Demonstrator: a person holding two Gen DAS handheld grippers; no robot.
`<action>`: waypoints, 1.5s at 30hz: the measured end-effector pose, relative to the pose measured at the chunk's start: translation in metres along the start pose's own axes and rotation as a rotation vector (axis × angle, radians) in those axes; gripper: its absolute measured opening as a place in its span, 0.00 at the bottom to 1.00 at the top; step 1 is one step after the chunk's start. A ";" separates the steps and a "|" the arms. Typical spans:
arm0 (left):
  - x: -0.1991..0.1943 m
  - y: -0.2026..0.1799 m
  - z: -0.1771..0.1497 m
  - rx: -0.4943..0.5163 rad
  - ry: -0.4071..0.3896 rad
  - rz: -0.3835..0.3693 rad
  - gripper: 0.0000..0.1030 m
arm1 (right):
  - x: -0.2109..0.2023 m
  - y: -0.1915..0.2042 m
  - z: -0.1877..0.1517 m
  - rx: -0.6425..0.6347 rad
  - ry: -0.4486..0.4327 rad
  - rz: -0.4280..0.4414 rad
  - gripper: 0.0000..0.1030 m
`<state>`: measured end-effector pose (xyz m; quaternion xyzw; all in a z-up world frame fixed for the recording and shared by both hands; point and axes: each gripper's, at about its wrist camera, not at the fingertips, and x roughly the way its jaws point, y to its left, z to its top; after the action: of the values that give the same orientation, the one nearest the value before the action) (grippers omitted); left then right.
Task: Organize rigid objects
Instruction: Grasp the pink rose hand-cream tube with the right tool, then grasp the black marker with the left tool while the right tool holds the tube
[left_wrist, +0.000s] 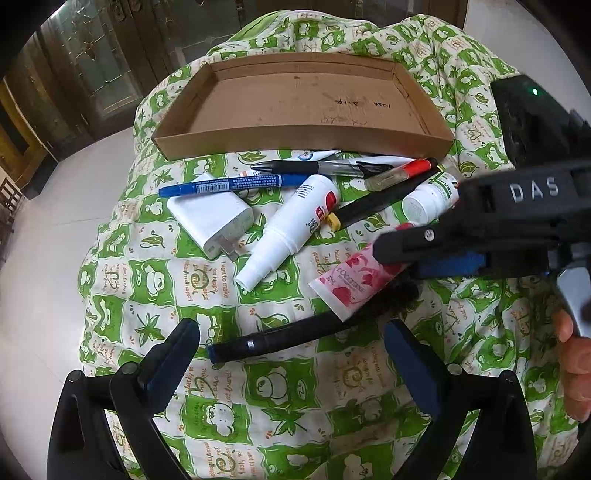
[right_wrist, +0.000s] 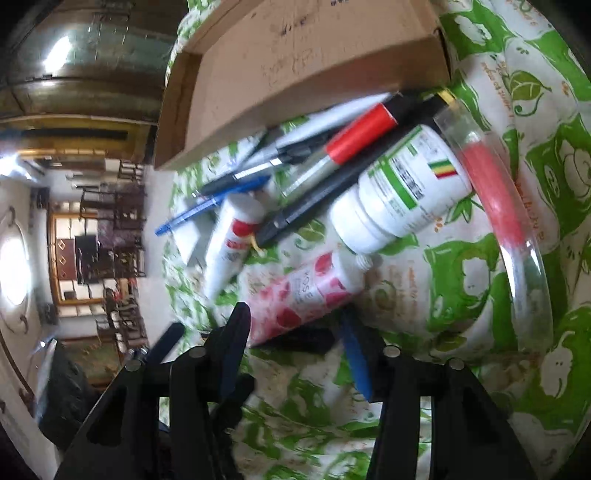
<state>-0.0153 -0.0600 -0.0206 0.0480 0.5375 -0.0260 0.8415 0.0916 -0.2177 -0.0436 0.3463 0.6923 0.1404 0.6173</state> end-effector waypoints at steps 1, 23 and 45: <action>0.001 0.000 0.000 0.002 0.002 0.001 0.98 | 0.001 0.002 0.001 -0.005 -0.005 -0.005 0.48; 0.038 -0.030 0.014 0.138 0.136 -0.041 0.78 | -0.033 0.054 0.008 -0.387 -0.146 -0.240 0.13; 0.062 -0.016 0.010 -0.093 0.181 -0.247 0.18 | -0.019 0.033 0.015 -0.364 -0.105 -0.225 0.16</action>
<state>0.0182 -0.0769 -0.0735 -0.0555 0.6135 -0.0998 0.7814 0.1155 -0.2102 -0.0116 0.1563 0.6567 0.1750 0.7167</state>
